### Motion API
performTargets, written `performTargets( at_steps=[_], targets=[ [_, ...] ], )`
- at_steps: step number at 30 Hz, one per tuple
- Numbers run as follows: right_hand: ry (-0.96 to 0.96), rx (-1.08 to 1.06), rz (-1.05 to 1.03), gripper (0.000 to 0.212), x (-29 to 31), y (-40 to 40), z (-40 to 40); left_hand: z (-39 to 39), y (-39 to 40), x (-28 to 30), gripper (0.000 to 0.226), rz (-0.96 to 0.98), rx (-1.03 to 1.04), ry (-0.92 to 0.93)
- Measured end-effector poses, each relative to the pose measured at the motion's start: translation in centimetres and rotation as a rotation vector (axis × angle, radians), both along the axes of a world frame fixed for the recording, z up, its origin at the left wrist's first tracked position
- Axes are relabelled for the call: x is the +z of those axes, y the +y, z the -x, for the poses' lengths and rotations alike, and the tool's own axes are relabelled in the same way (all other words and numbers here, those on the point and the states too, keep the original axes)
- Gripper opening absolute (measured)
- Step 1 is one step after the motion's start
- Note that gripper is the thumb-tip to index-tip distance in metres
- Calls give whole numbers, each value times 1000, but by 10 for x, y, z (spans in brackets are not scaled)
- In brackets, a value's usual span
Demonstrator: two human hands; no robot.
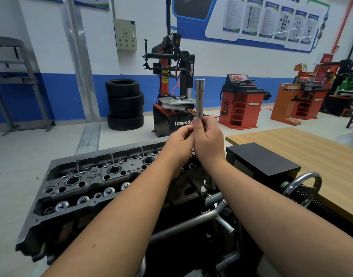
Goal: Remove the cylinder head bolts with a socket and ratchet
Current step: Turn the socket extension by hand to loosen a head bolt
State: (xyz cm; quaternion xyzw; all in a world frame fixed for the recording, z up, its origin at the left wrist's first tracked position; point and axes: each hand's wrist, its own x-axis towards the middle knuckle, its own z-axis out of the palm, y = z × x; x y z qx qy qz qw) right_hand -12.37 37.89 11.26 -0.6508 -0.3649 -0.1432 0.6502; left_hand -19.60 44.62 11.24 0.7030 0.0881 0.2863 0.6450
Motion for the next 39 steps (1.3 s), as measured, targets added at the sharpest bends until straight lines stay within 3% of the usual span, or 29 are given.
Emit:
performTargets(
  at_steps=[5,9,13,18,28,32,39],
  targets=[
    [-5,-15,0,22,0,-1,-1,0,-1,-1,22,-2,-13,-6],
    [56,-1,-5,32,0,-1,-1,0,1,-1,7,-41,9,20],
    [9,-8,-21,20,-1,0,-1,-1,1,-2,11,-37,17,-9],
    [54,7,-60,32,-2,1,-2,0,-2,-1,12,11,-26,-35],
    [1,-13,-9,18,-2,1,-2,1,0,0,11,-30,25,1],
    [-3,-17,-11,32,-3,2,0,3,-2,3,21,-4,-2,-7],
    [-7,-9,18,31,-1,0,0,2,0,1,8,-28,12,0]
  ],
)
